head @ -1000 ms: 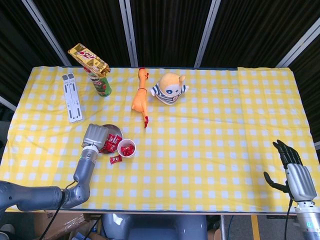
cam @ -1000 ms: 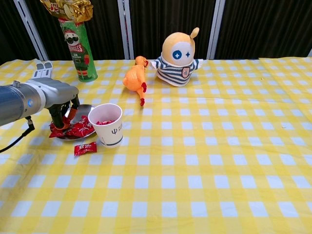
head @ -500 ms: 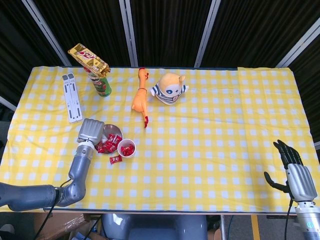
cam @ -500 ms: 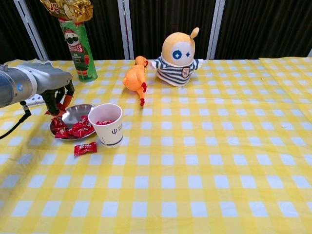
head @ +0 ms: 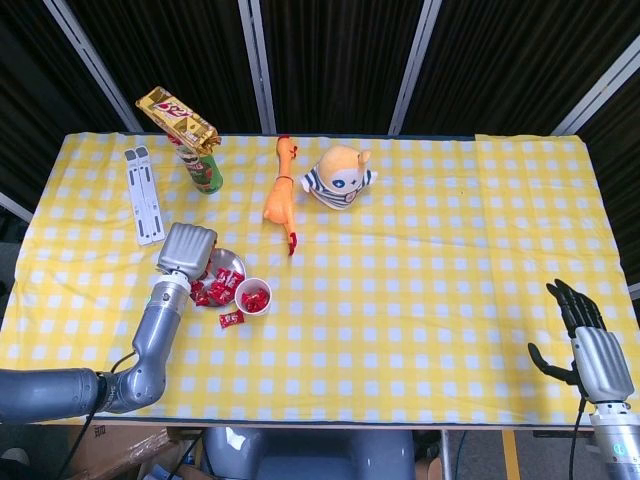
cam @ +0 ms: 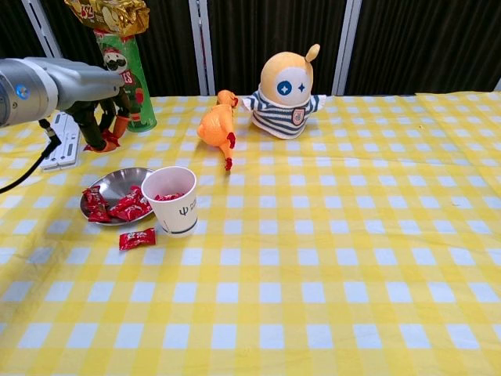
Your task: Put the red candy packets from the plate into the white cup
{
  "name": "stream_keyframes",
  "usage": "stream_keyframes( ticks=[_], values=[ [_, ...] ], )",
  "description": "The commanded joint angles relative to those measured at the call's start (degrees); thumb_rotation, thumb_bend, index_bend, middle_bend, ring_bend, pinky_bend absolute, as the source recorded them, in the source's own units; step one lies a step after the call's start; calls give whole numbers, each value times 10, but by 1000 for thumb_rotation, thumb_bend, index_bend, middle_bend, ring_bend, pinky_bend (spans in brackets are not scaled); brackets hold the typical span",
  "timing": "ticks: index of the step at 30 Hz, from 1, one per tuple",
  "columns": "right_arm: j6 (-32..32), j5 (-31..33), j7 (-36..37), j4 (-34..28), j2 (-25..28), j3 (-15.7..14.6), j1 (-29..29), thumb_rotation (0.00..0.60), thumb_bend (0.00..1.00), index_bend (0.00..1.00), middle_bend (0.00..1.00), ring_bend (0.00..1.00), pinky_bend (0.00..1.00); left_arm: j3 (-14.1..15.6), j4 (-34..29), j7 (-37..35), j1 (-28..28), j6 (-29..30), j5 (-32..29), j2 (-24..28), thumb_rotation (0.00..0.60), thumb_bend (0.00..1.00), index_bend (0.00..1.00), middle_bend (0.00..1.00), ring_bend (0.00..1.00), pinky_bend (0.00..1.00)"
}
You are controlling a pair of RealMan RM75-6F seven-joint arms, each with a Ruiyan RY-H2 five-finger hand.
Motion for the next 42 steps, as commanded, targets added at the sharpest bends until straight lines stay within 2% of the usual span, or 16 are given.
stream_keyframes(
  ticks=[1, 10, 20, 36, 42],
  values=[
    [1, 0, 0, 0, 0, 0, 0, 600, 409, 0, 0, 0, 0, -8, -33, -1, -7, 6, 13, 14, 600, 402, 535, 612, 913, 935],
    [2, 0, 2, 0, 1, 0, -1, 600, 409, 0, 0, 0, 0, 6, -79, 9, -24, 9, 33, -9, 600, 403, 535, 616, 913, 936],
    [1, -1, 7, 1, 1, 1, 0, 600, 408, 0, 0, 0, 0, 13, -77, 19, -41, 15, 24, -42, 600, 403, 537, 620, 913, 936],
    [2, -4, 6, 0, 2, -1, -1, 600, 409, 0, 0, 0, 0, 24, -71, 16, -48, 19, 12, -57, 600, 398, 526, 619, 913, 936],
    [1, -3, 6, -1, 2, -1, 0, 600, 408, 0, 0, 0, 0, 28, -61, 9, -47, 17, 18, -65, 600, 368, 511, 606, 913, 936]
  ],
)
